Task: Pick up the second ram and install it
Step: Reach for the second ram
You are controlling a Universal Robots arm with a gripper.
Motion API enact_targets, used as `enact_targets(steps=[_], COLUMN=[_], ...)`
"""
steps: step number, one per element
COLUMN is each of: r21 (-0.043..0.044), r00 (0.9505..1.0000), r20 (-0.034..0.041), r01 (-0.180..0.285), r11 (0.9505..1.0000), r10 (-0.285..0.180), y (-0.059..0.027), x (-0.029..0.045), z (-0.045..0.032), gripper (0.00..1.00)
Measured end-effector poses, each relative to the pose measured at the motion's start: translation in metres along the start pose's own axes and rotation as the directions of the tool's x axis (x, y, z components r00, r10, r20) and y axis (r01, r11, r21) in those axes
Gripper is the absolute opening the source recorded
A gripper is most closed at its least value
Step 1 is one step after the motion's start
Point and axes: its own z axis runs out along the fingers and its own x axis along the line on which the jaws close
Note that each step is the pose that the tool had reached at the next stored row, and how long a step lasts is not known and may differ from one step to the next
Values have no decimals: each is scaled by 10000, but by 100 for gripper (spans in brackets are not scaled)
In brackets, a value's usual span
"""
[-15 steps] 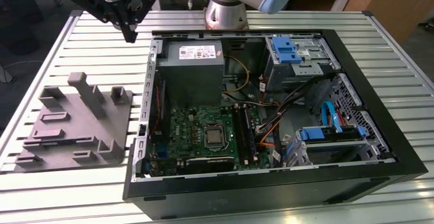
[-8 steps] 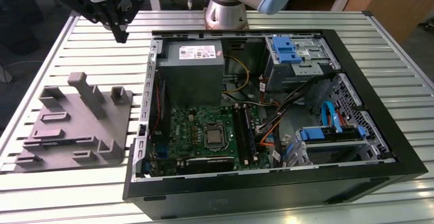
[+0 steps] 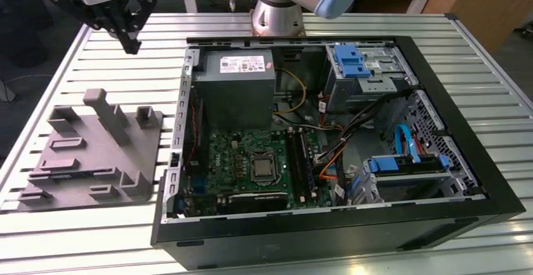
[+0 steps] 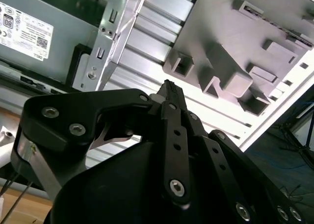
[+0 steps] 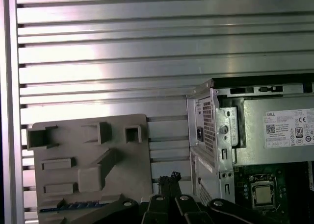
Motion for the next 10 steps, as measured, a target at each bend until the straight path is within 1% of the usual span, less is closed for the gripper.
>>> enact_targets(steps=[5, 10], r21=[0, -1], r00=[10000, 10000], r20=[0, 0], r01=[-1, 0], r11=[10000, 10000], r10=[1, 0], y=[-18, -45], x=[152, 277], z=[19, 36], gripper=[10, 10])
